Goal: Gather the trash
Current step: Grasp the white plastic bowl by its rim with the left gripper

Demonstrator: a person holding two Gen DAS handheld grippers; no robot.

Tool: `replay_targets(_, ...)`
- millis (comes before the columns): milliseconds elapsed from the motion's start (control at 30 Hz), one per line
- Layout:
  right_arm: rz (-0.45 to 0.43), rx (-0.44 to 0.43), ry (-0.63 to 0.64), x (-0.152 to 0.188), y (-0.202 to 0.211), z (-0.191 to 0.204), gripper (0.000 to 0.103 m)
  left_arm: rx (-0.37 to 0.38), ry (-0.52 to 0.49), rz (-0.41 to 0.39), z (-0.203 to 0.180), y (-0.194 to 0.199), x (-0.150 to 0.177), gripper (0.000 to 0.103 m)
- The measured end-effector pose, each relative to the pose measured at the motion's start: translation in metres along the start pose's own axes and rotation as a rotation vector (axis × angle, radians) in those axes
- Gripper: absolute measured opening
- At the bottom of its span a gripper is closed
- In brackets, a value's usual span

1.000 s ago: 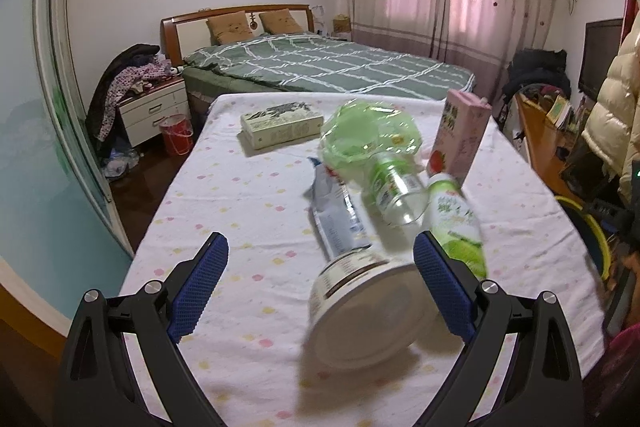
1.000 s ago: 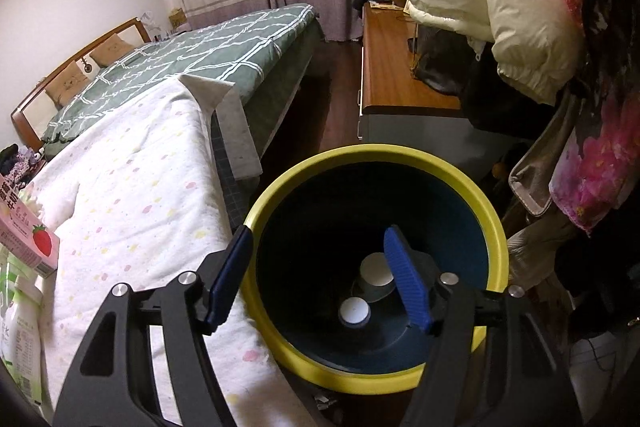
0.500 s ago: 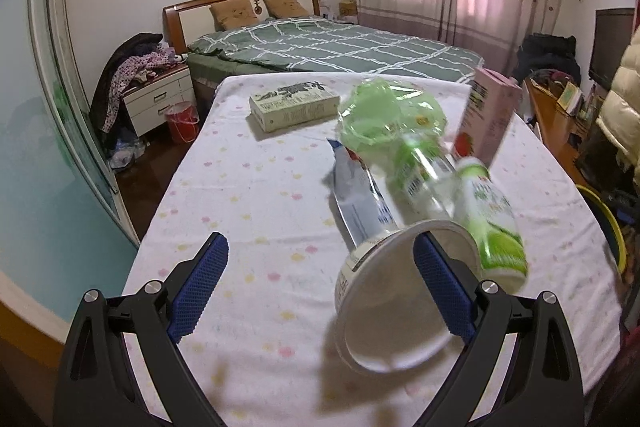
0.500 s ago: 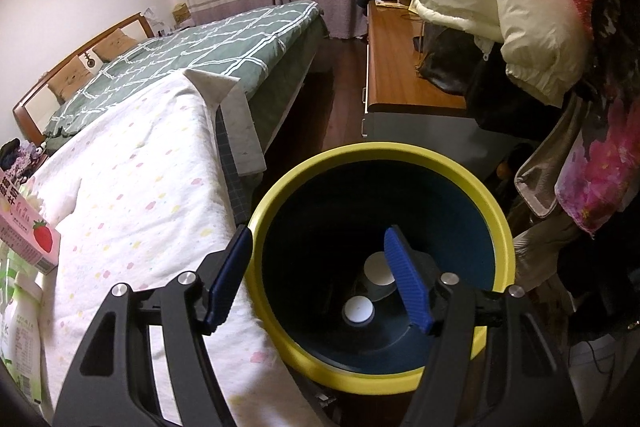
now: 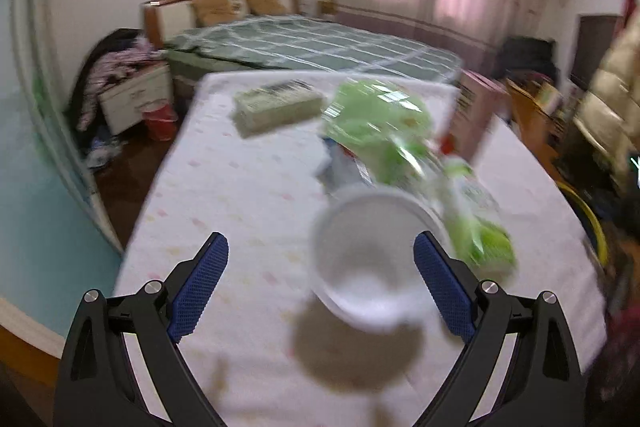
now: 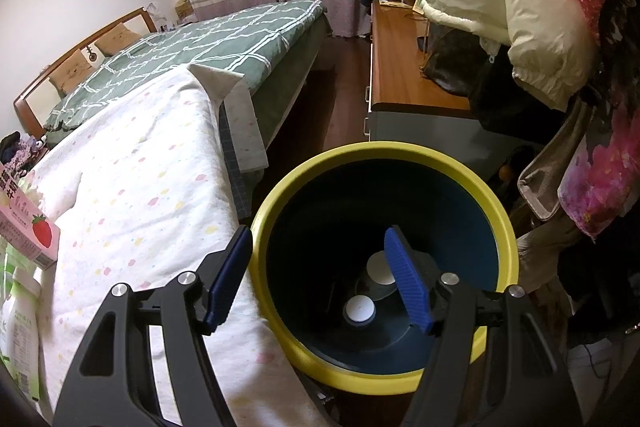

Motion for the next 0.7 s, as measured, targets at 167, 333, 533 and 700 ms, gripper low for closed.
replay_targets(167,0.002,-0.004,0.001,0.001,0.000,0.001,0.065,0.056,-0.042,0.096,-0.020,-0.007,0.029,0.093)
replay_targets(333,-0.003,-0.008,-0.004,0.001,0.001,0.001,0.065,0.034,-0.019,0.130,-0.017,-0.033,0.031,0.092)
replay_targets(533,0.004,-0.015,-0.004,0.000,0.000,0.002,0.065,0.016,-0.009,0.128,-0.013,-0.056,0.021,0.091)
replay_targets(700,0.009,-0.022,0.000,0.000,-0.001,0.002,0.065,0.029,0.000,0.098,-0.012,-0.064,0.010,0.091)
Point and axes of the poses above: each gripper's, at about its wrist camera, not at the fingertips, and y roughly against the way its jaws point, z to its left, x to its underside, the point moved 5 cm from there along -y, roughly the way its jaws point, and after that the axes turned 11 degrees about x, right-handed, at the moved point
